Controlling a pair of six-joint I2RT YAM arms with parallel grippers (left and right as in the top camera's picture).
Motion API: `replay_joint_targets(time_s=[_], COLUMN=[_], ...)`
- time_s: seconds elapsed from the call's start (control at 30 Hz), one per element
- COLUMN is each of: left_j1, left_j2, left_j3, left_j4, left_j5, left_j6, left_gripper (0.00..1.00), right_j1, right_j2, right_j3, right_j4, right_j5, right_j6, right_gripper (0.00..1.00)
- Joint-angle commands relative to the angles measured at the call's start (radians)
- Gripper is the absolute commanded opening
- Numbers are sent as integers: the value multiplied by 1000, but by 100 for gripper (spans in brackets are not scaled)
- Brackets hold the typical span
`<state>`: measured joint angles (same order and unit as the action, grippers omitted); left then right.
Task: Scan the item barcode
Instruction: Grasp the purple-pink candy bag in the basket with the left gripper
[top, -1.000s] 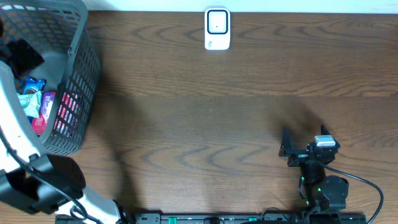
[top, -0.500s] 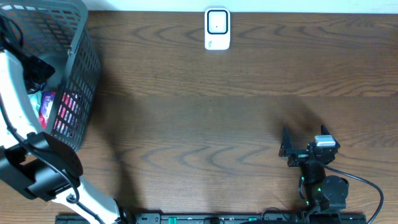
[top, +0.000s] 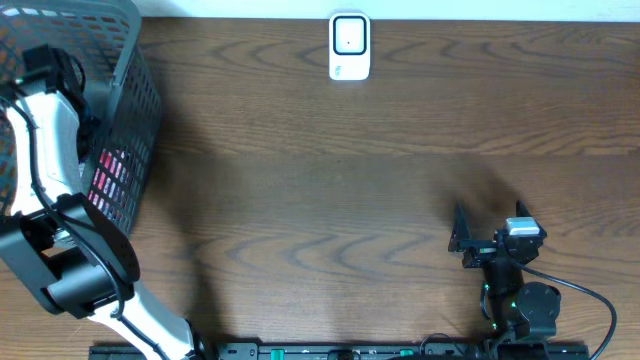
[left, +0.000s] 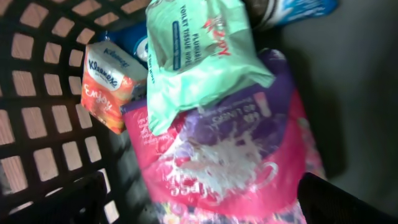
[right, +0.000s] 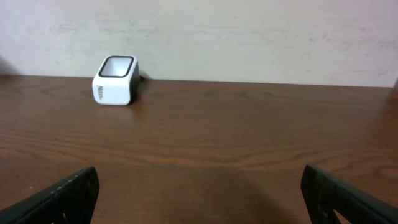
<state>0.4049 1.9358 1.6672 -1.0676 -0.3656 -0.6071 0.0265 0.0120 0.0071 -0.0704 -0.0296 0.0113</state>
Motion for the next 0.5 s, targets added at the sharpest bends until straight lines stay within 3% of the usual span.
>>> replay_joint_targets(time_s=[0.0, 0.37, 0.47], left_j1=[2, 2, 2], left_j2=[14, 14, 15], left_j3=[-53, -158, -158], left_j4=[24, 257, 259], left_j5=[-24, 198, 195], left_j6=[-42, -16, -16], left_gripper=[98, 100, 90], right_j1=[0, 0, 0], right_j2=[-5, -5, -5], right_j3=[-2, -2, -2], right_j4=[-4, -4, -4], right_j5=[2, 2, 2], right_j6=[10, 10, 10], right_gripper=[99, 99, 99])
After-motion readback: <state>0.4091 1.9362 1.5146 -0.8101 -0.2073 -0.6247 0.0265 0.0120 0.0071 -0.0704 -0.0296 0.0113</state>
